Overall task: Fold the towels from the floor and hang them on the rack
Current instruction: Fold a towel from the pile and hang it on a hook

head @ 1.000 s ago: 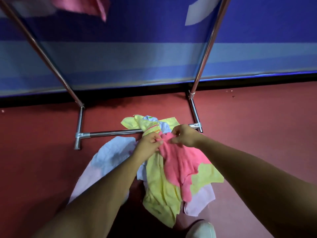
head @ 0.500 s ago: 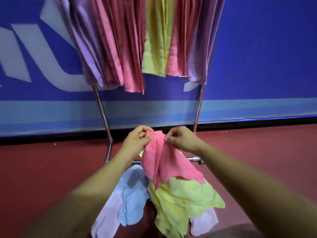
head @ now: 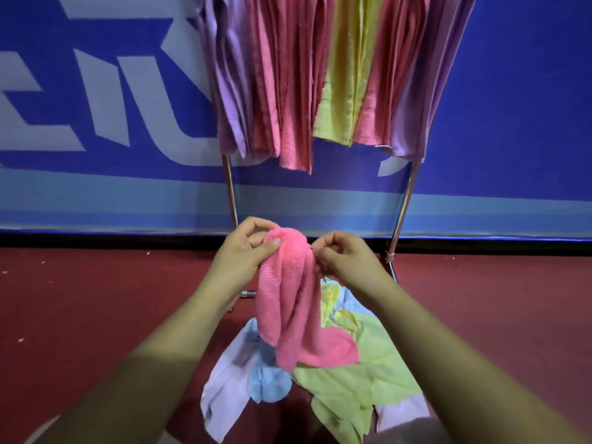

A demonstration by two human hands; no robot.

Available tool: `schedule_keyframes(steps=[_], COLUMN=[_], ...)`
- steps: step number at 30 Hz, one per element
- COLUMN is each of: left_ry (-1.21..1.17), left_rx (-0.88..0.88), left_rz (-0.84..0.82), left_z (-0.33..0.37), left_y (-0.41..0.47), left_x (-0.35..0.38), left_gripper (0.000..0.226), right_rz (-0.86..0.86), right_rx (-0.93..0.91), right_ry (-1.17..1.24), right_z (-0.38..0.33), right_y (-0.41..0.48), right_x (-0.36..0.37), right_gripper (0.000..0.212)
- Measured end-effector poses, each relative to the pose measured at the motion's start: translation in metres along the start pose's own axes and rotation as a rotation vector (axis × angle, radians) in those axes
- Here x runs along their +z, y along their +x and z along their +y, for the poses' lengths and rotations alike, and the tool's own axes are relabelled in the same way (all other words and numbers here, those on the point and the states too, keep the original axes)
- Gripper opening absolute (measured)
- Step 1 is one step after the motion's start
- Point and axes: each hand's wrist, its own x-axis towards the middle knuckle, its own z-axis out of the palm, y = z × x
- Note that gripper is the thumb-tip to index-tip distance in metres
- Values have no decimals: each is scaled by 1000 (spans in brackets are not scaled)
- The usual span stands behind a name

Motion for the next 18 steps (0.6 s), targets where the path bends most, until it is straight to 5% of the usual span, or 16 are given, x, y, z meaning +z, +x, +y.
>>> schedule_keyframes(steps=[3,6,13,18], left_ry=[-15,-39,-66,131], left_rx=[-6,-39,-109,-114], left_rz=[-25,-63,-103,-77], left_z=[1,1,2,0], left_y=[-8,-11,-3,7], left_x=[-5,-11,-27,-46], left_gripper=[16,17,34,37], right_rz=[-149,-305,-268,-261], right_rx=[58,14,-80,-89], right_ry=[208,29,-241,-87], right_z=[-9,-11,-11,-12], right_y=[-1,0,17,23], right_x=[11,20,23,24], right_gripper=[11,17,29,33])
